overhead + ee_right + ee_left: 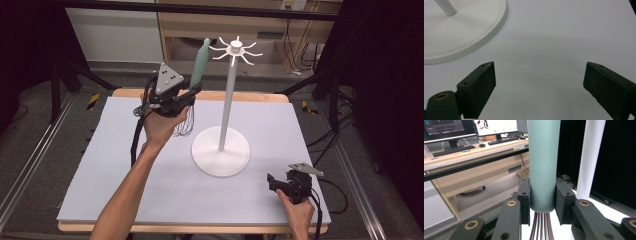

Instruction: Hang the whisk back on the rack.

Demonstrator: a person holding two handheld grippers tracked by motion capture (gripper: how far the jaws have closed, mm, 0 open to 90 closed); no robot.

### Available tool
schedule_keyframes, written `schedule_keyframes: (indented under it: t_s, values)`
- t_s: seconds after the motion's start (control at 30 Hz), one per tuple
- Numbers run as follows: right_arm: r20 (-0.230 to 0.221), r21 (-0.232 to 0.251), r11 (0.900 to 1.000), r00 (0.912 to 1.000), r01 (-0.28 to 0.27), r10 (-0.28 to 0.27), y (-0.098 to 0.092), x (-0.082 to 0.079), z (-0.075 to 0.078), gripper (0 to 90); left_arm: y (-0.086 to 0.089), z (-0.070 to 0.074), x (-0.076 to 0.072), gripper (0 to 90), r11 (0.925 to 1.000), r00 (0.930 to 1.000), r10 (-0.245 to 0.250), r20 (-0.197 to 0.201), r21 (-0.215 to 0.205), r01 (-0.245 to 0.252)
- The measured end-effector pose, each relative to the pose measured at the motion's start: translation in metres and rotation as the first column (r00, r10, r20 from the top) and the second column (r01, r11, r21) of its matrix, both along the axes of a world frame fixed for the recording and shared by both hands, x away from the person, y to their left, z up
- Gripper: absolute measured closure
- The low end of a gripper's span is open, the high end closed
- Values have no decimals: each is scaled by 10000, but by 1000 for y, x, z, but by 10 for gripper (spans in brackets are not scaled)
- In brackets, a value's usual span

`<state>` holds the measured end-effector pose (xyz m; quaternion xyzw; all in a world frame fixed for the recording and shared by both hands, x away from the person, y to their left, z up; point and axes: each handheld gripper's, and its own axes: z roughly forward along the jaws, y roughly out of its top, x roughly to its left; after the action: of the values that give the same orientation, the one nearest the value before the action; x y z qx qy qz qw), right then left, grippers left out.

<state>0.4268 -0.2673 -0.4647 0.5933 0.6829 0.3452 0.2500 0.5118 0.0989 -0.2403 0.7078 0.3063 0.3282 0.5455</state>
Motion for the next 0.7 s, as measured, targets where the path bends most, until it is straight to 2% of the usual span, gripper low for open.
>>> schedule_keyframes:
  t_s: [0.53,0.7]
  values:
    - [-13,-1,10000,10000,-4,4,0,0,0,114,-17,-5,1,685,9996,9999,-157,24,235,157]
    - [-39,16,10000,10000,-34,34,1,0,0,114,-19,-9,1,685,9997,9998,-196,-1,120,196]
